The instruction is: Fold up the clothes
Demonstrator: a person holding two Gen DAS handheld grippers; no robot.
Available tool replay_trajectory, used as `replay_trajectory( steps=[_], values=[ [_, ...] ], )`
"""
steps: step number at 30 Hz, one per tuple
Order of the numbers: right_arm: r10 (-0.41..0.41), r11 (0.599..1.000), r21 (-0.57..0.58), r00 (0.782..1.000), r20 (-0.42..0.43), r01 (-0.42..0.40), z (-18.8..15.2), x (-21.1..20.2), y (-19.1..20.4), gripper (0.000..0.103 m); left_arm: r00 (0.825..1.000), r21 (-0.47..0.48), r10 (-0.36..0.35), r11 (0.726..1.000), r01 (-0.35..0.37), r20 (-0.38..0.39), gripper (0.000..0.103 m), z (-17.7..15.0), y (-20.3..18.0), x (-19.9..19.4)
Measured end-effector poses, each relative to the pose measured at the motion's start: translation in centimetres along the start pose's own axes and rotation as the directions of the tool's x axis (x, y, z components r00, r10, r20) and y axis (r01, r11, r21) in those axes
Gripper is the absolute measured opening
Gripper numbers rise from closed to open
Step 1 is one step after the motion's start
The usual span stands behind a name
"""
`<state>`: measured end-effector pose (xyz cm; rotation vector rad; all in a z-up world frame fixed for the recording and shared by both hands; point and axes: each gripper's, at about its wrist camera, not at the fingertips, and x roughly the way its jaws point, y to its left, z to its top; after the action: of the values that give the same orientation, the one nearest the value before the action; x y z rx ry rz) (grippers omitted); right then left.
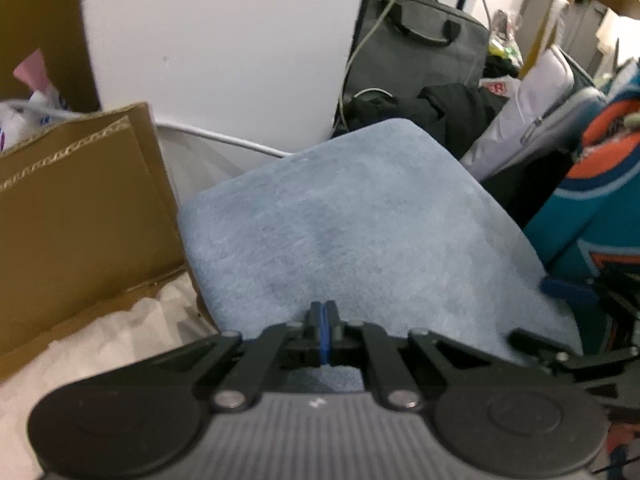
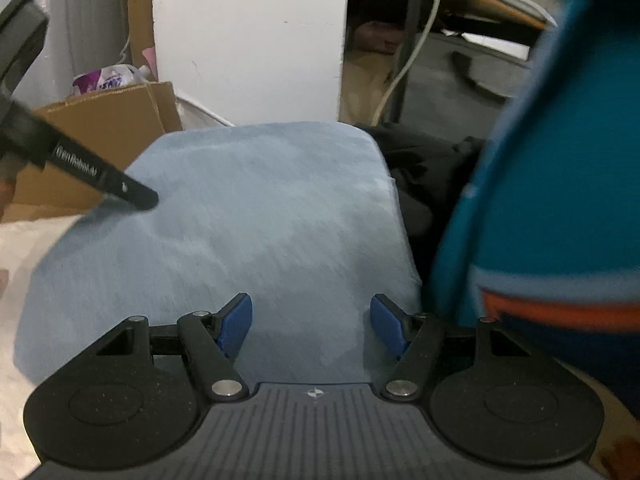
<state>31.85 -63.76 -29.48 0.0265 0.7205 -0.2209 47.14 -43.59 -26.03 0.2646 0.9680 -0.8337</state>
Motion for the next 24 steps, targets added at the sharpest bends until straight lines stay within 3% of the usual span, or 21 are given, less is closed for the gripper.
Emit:
replay_trajectory(
  steps=[4,7,8,10,14,20,24],
  values=[
    [-0.029,0.999,0.034,1.0,-0.003,0.029,-1.8,-1.7,-1.1,0.071,1.0,0.002,0.005,1.0,-0.005,-0.009,0.003,0.1,-0.1,0.0],
    [-0.056,0.996,0.075,0.998,-0.025,0.058,-2.9,-2.9,-1.7,0.07,0.997,-0.081,-0.008,0.997,0.002,-0.071,0.003,1.2,0.6,-0.3],
    [-0.057,0.994,0.093,0.998,-0.033,0.06,-3.2,-3.4,-1.8,0.066,0.996,-0.084,0.008,0.996,-0.015,-0.085,0.003,1.5,0.2,-0.8],
    [-0.053,0.991,0.119,0.998,-0.031,0.056,-3.5,-4.4,-1.6,0.057,0.997,-0.025,0.03,0.999,-0.032,-0.074,0.004,1.7,-1.2,-2.1],
    [-0.031,0.984,0.177,0.999,-0.009,0.032,-3.8,-5.4,-0.9,0.054,0.999,0.09,0.005,0.996,-0.001,-0.052,0.006,0.2,-4.3,-4.0],
    [0.003,0.957,0.289,1.0,-0.015,0.001,-5.2,-4.5,-0.2,0.045,0.997,0.098,0.024,0.995,-0.016,-0.077,0.003,-2.0,-3.9,-2.1],
    [0.041,0.933,0.359,0.998,-0.036,-0.026,-6.2,-4.2,-0.4,0.044,0.995,0.122,0.058,0.991,-0.049,-0.077,0.003,-2.4,-3.6,-1.3]
  ],
)
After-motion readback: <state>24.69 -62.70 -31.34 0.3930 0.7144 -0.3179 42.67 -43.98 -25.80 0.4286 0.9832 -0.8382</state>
